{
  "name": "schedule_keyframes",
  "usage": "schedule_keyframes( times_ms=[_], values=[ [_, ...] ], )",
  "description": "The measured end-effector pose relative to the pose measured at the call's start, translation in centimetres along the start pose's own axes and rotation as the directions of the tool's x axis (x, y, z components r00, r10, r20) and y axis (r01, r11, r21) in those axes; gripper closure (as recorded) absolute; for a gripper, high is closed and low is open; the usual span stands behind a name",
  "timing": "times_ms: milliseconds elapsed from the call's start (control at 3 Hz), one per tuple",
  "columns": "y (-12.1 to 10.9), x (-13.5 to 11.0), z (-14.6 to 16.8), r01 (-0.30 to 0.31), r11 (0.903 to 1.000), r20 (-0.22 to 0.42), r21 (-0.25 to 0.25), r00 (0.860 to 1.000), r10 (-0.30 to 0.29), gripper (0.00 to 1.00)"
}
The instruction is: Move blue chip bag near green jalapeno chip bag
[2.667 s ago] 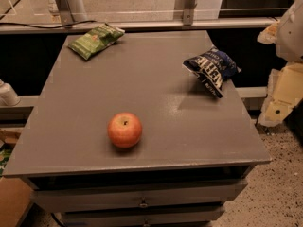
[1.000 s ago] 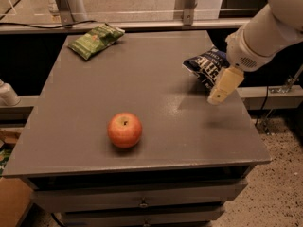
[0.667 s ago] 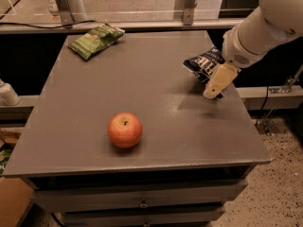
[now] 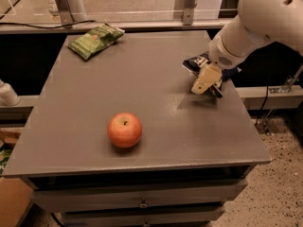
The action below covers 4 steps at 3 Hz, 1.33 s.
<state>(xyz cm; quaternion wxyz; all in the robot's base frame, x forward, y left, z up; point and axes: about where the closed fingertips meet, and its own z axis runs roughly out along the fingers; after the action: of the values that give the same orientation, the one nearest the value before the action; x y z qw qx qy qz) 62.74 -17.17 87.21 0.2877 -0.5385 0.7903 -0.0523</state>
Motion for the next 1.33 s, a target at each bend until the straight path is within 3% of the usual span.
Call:
schedule_keyframes(
  times_ms=[1000,1333],
  values=[
    [-0.3,-1.7,0.0,0.020,0.9998,0.038,0.005,0.999,-0.020,0.87],
    [-0.8,-2.7,-0.9,0.038,0.9991,0.064,0.019,0.997,-0.039,1.00]
  ],
)
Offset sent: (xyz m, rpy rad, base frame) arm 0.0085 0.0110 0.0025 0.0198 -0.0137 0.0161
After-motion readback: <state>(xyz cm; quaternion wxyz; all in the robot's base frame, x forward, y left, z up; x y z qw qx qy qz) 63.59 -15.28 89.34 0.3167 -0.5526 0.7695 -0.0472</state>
